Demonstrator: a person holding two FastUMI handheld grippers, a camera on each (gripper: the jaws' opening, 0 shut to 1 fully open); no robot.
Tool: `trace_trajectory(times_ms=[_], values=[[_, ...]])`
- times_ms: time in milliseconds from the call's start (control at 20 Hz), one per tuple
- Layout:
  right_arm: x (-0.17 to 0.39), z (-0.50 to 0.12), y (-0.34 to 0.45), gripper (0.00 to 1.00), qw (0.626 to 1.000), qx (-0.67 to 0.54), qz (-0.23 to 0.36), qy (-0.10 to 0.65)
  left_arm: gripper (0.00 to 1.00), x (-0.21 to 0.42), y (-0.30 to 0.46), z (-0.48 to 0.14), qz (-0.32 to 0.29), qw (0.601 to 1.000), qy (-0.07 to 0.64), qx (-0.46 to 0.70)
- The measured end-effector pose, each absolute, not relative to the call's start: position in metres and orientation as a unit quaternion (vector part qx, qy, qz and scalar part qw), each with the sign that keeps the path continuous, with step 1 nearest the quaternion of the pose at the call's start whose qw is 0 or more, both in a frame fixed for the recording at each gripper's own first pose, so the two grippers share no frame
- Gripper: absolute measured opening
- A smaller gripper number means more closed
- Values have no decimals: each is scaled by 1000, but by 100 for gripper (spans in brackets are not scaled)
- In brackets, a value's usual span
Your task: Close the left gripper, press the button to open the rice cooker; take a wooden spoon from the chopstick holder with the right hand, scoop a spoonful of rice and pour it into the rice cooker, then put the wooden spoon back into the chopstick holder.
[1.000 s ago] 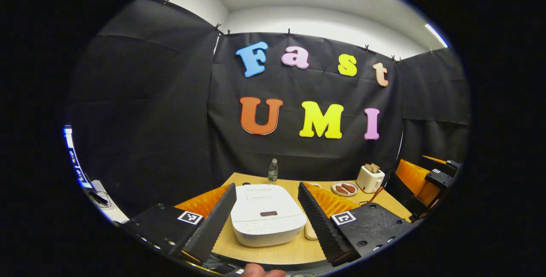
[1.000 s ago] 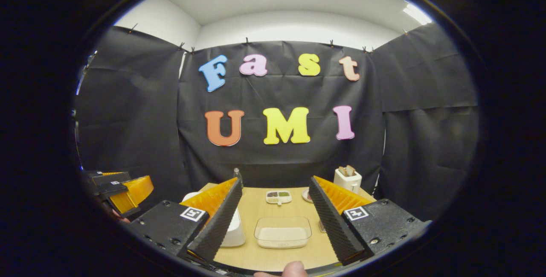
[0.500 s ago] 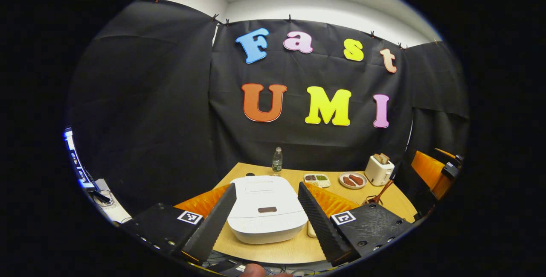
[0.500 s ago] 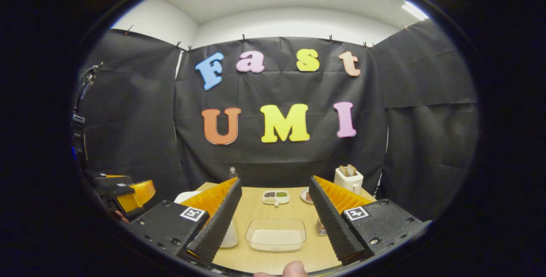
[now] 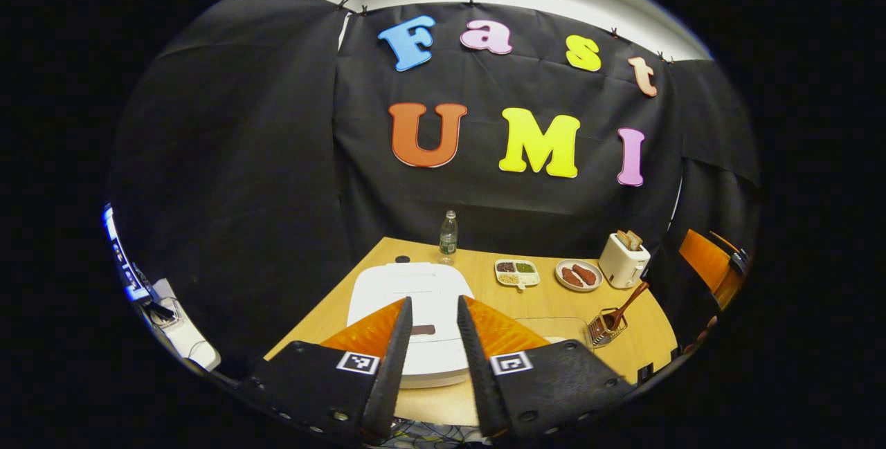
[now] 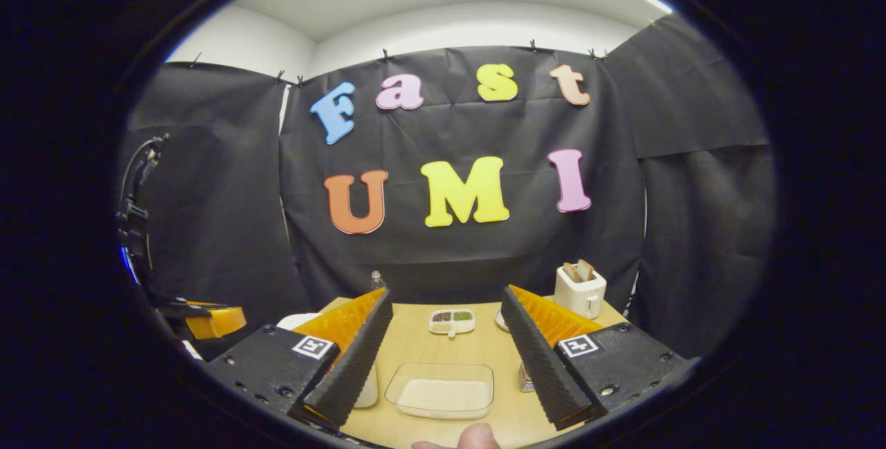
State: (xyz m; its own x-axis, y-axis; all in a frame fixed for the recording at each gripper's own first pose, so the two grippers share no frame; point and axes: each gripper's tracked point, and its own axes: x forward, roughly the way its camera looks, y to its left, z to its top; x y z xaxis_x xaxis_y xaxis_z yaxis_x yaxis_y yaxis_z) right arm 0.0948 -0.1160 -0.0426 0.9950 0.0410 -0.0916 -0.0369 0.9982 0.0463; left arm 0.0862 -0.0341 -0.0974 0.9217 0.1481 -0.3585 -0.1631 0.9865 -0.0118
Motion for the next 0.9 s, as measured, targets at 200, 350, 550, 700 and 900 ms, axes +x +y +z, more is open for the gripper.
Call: trace_trajectory(times_ms=[200,350,550,700,900], values=[[106,-51,-133,100,998,22,16,55,1,94,-35,-127,75,970,229,-43],[109,-60,-147,100,998,23,6,62,0,106,-37,-148,63,961,259,-77],[106,-65,-163,100,997,19,-2,72,0,131,-33,-178,48,945,304,-113],[106,-72,-179,100,997,16,-14,77,0,143,-27,-201,45,930,344,-120],[106,-84,-187,100,995,25,-20,96,0,153,-16,-220,49,920,373,-112]])
